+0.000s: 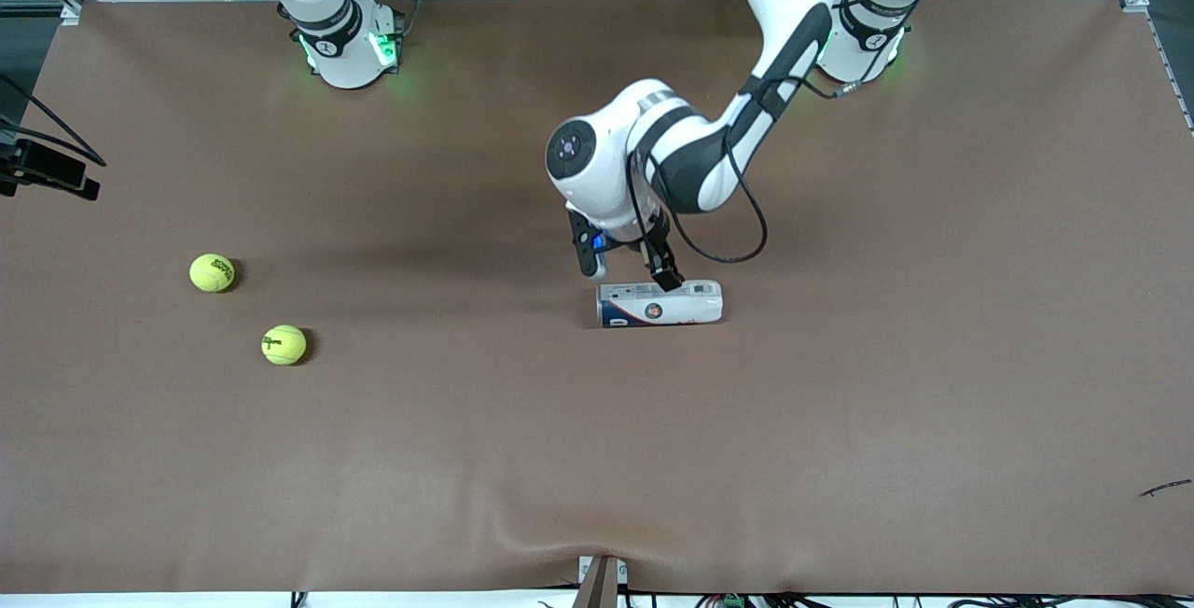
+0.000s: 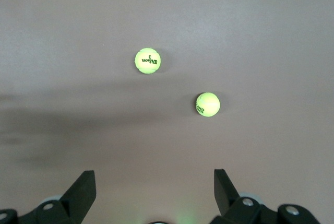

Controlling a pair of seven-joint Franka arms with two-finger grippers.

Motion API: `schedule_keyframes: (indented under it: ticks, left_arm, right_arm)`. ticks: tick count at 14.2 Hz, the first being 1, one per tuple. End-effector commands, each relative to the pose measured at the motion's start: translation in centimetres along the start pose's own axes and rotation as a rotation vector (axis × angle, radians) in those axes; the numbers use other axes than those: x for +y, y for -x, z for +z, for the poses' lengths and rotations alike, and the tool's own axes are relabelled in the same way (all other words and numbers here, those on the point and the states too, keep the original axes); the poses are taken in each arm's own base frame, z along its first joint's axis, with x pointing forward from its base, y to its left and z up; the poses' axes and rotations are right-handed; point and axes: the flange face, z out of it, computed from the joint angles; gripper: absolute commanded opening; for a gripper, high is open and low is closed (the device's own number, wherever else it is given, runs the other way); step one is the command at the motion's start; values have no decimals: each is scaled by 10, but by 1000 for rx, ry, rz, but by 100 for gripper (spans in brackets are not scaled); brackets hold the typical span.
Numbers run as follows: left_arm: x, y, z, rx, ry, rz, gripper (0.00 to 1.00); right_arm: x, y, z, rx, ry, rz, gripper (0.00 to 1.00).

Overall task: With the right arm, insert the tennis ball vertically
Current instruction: 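Reach the left gripper down to the white tennis ball can, then grasp the can with the left gripper and tip it upright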

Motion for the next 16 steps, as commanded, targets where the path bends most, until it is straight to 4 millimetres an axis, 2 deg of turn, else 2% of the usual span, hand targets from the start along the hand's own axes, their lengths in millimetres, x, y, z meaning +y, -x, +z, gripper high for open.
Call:
schedule_keyframes:
  ticks: [1, 6, 8, 10, 16]
  left_arm:
    - [-1, -15, 8, 12, -18, 108, 100]
    - [-3, -23, 18, 15, -16, 156, 100]
    - [-15, -18, 20, 12, -26, 137, 100]
    - [-18, -17, 26, 7, -24, 135, 100]
    - [-20, -30, 44, 46, -45, 143, 100]
  right_arm:
    - [1, 1, -2, 0, -2, 1, 100]
    - [1, 1, -1, -2, -2, 2, 100]
    - [0, 1, -1, -2, -3, -1, 100]
    - [2, 1, -1, -2, -3, 0, 100]
    - [3, 1, -1, -3, -4, 2, 100]
